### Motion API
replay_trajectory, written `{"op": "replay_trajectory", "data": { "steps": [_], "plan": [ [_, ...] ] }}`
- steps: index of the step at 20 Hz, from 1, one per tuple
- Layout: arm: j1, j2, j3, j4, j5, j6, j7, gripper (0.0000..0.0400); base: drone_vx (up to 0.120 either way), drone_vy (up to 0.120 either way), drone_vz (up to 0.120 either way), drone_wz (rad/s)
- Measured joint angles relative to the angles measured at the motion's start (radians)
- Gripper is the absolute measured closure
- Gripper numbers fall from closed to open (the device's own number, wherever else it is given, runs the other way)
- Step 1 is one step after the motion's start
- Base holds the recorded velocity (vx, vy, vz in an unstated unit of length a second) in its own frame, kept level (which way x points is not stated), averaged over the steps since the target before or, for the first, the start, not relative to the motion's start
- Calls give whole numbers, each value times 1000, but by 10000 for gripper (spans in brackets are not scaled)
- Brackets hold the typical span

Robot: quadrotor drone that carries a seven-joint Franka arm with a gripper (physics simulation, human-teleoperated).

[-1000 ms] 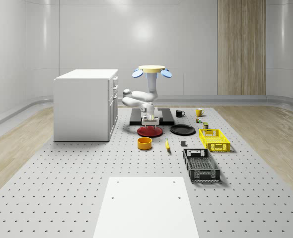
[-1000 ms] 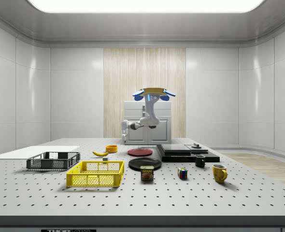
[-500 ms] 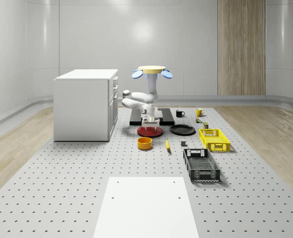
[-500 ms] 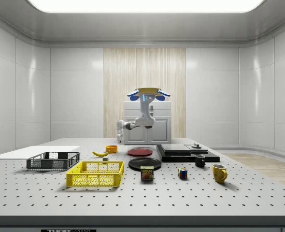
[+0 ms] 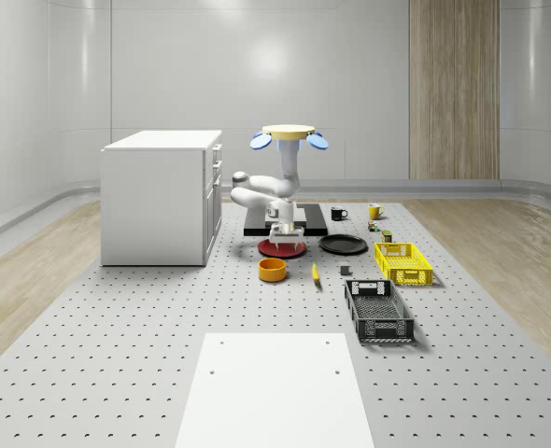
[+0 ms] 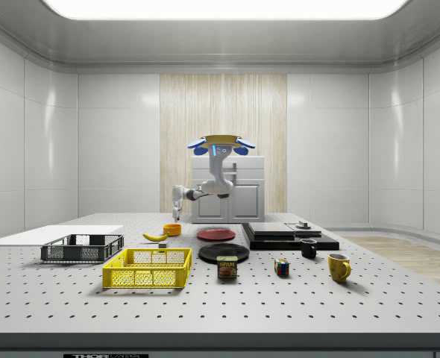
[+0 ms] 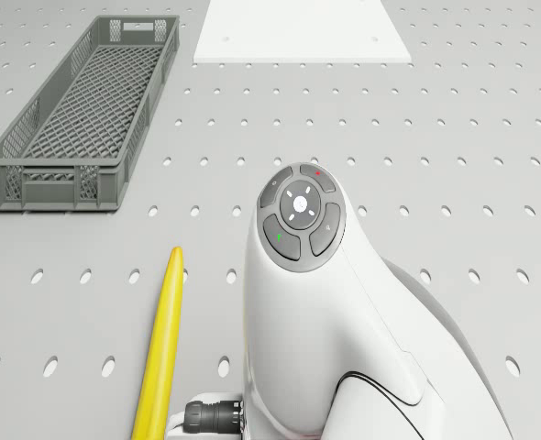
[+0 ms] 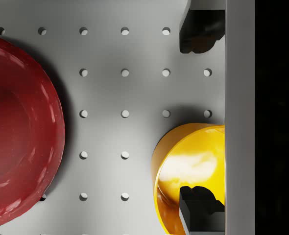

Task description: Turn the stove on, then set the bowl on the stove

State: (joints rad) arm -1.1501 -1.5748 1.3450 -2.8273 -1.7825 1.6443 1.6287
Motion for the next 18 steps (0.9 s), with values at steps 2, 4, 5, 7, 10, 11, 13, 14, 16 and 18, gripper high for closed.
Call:
{"op": "replay_trajectory", "data": {
  "steps": [2, 4, 5, 7, 10, 11, 13, 14, 16, 18],
  "plan": [
    [0, 0, 0, 0, 0, 0, 0, 0, 120, 0, 0, 0],
    [0, 0, 0, 0, 0, 0, 0, 0, 120, 0, 0, 0],
    [0, -1, 0, 0, 0, 1, 0, 0, 120, 0, 0, 0],
    [-1, -1, -2, 1, -2, 2, 0, 0, 60, 0, 0, 0],
    [-5, -1, -27, 6, -25, 11, 1, 0, 0, 0, 0, 0],
    [-7, -2, -39, 9, -36, 15, 1, 0, 0, 0, 0, 0],
    [-11, -1, -63, 15, -58, 24, 1, 0, 0, 0, 0, 0],
    [-10, -1, -72, 18, -67, 28, -1, 0, 0, 0, 0, 0],
    [-7, -1, -86, 23, -80, 34, -8, 0, 0, 0, 0, 0],
    [-5, -1, -100, 27, -93, 39, -13, 0, 0, 0, 0, 0]
  ]
}}
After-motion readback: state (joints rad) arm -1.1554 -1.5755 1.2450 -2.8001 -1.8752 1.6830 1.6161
